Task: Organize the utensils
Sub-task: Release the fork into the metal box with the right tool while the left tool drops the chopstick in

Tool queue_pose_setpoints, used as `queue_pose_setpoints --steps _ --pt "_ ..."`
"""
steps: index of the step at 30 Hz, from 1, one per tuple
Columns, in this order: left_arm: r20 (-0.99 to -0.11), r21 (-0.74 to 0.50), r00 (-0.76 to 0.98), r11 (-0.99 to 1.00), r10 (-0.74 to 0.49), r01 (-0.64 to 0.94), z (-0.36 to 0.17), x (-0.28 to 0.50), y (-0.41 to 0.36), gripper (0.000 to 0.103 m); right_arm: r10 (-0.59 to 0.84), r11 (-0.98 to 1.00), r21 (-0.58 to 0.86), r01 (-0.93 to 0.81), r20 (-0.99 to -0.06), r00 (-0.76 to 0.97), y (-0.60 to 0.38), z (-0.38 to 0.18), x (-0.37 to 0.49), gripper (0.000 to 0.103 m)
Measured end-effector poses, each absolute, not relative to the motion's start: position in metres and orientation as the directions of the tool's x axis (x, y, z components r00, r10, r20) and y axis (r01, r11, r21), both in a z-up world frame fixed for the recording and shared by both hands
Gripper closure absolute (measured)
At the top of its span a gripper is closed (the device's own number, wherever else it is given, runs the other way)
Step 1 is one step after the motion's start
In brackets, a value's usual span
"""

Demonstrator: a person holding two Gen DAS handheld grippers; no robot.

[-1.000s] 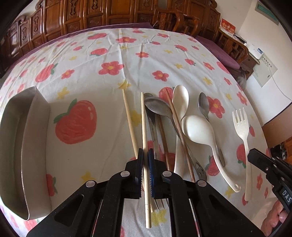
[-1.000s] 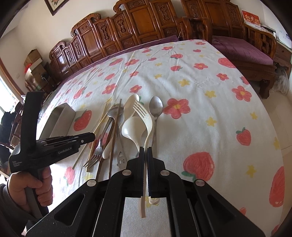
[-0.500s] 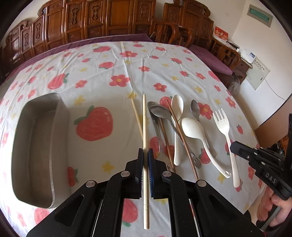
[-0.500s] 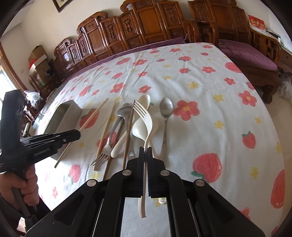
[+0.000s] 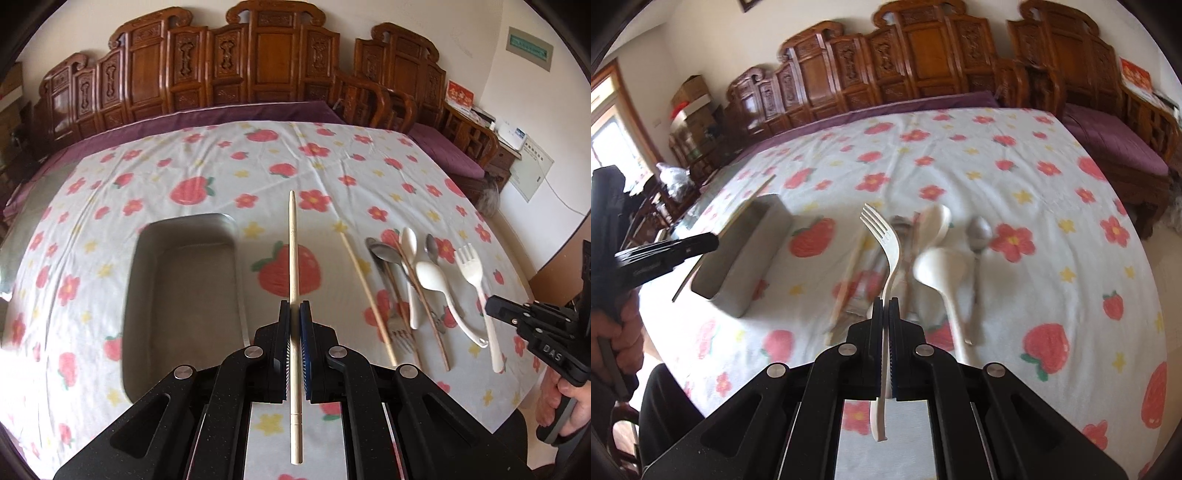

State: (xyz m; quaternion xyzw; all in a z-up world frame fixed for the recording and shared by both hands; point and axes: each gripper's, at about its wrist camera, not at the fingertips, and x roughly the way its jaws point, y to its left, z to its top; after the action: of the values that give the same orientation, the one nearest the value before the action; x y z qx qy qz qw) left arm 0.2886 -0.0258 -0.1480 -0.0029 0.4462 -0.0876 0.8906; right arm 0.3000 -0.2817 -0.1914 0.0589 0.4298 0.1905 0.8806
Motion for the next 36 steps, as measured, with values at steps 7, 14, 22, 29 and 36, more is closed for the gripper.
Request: queue_pose_setpoints --steps 7,14,22,29,36 --pt "-0.805 -0.049 0.586 0.996 -0.087 0.081 -0.156 0.297 0.019 0.099 0.438 0.894 0.284 -0.347 -0.717 0.542 -0.234 -0.175 0.299 0.099" --pt "-0.829 -0.024 0.558 0.999 -0.039 0.033 -0.174 0.31 0.045 0.098 0.463 0.876 0.287 -0.387 -0.721 0.515 -0.184 -0.165 0.308 0.099" --pt "-0.828 -0.048 0.557 0.998 -0.064 0.043 -0.182 0.319 0.057 0.096 0.467 0.868 0.272 -0.416 -0.731 0.497 -0.149 -0.159 0.318 0.099" --pt "-0.821 -0.052 0.566 0.997 -0.078 0.061 -0.174 0.305 0.072 0.069 0.47 0.864 0.278 -0.42 -0.744 0.474 -0.119 -0.17 0.334 0.099" --pt "-0.787 -0.028 0.613 0.997 -0.062 0.066 -0.159 0.272 0.093 0.057 0.492 0.849 0.296 -0.438 -0.745 0.45 -0.078 -0.179 0.35 0.099"
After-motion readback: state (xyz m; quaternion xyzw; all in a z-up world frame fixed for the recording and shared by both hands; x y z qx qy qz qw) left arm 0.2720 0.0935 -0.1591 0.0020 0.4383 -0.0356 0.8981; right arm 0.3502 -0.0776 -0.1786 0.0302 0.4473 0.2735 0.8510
